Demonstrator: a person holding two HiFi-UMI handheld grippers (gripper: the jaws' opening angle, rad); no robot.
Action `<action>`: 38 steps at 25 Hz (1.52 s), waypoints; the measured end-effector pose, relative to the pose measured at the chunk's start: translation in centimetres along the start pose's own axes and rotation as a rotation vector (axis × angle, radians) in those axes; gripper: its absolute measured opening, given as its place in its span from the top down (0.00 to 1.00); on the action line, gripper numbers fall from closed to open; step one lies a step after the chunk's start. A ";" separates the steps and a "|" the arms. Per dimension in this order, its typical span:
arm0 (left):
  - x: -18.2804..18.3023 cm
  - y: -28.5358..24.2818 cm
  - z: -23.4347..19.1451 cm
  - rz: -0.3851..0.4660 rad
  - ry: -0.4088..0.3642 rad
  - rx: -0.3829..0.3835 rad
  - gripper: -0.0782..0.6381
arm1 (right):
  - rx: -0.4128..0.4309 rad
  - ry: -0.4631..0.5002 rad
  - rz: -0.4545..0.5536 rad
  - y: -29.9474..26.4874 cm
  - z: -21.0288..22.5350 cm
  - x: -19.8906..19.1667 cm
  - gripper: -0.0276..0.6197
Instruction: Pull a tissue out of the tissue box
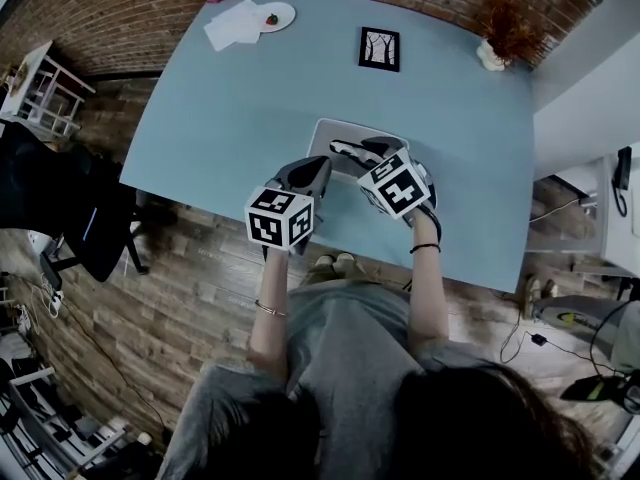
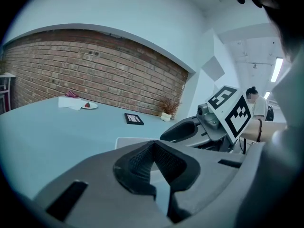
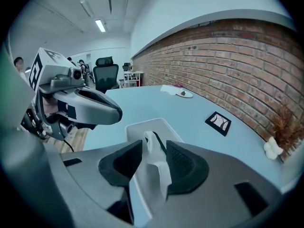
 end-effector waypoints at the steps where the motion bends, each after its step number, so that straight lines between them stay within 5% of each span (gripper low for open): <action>1: 0.0 -0.1 0.0 -0.004 0.000 -0.001 0.89 | 0.001 0.002 -0.009 -0.2 0.0 -0.2 0.74; 9: -0.7 -0.5 -0.5 -0.033 0.011 0.002 0.89 | -0.015 0.016 -0.056 -1.5 0.1 -0.7 0.75; 12: -0.9 -0.4 -0.7 -0.039 0.015 0.002 0.89 | -0.032 0.047 -0.064 -1.8 0.2 -0.4 0.87; 18: -1.0 -0.4 -1.0 -0.043 0.015 0.000 0.89 | -0.045 0.068 -0.072 -1.8 0.2 -0.1 0.93; 38: -0.5 0.0 -0.6 -0.022 -0.008 -0.031 0.89 | -0.103 0.071 -0.006 0.6 0.7 1.3 0.95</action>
Point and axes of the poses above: the fingertips, and each gripper's own axes: y backward along the fingers, z to its right, x out of its top, the point moved 5 cm from there along y, backward along the fingers, and after that the axes turned 1 degree about -x, right-handed, at the moved point
